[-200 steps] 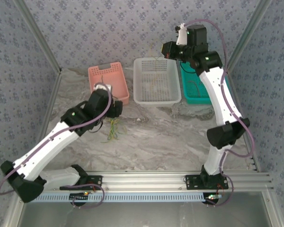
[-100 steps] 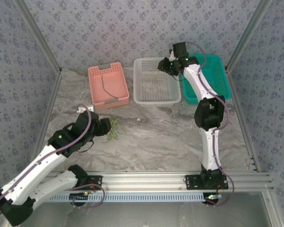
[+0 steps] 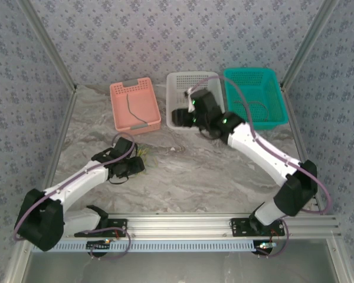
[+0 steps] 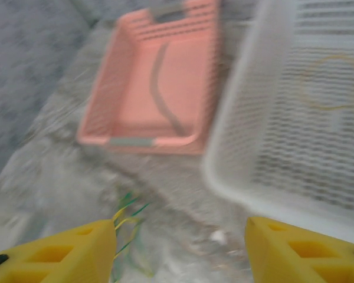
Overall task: Untangle the cables
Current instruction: Place the cable in the container, then untie the cable.
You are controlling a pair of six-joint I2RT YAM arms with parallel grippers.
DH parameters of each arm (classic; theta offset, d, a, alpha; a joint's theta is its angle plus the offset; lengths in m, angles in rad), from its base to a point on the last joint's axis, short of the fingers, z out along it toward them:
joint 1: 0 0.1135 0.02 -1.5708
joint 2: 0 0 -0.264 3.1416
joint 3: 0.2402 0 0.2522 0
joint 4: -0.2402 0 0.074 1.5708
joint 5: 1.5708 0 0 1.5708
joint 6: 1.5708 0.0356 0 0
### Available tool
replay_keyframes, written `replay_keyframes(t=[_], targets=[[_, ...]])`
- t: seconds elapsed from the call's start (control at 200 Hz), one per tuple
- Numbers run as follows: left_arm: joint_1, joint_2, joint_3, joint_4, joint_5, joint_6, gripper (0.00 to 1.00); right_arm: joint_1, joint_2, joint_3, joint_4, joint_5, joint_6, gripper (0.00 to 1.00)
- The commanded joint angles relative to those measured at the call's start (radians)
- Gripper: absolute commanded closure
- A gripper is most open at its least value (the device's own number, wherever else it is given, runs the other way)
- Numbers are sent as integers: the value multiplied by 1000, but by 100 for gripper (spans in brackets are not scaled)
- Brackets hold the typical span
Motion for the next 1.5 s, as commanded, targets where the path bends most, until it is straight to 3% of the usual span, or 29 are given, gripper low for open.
replay_keyframes(t=[0.0,0.22,0.495,0.605,0.65,0.7,0.824,0.984,1.129,1.494], targets=[[9,43,-14,118,39,21,48,88,125,-136,150,-71,-51,41],[12,101,-57,182,-17,36,61,196,384,-57,173,-124,-72,45],[12,128,-65,222,-2,50,80,191,545,50,178,-124,-36,50],[11,122,-65,220,-1,52,92,189,586,88,195,-133,-13,65],[12,117,-64,208,-12,50,100,186,600,100,197,-135,-3,78],[17,106,-62,192,-29,45,100,185,602,96,196,-122,11,97],[60,68,-61,143,-51,45,100,178,489,-41,241,-52,42,100],[140,31,-60,109,-35,62,100,139,235,-310,249,38,73,100],[165,37,-47,97,-27,69,100,67,-4,-506,243,33,97,100],[167,51,-16,80,-40,70,100,-117,-436,-626,10,-1,59,100]])
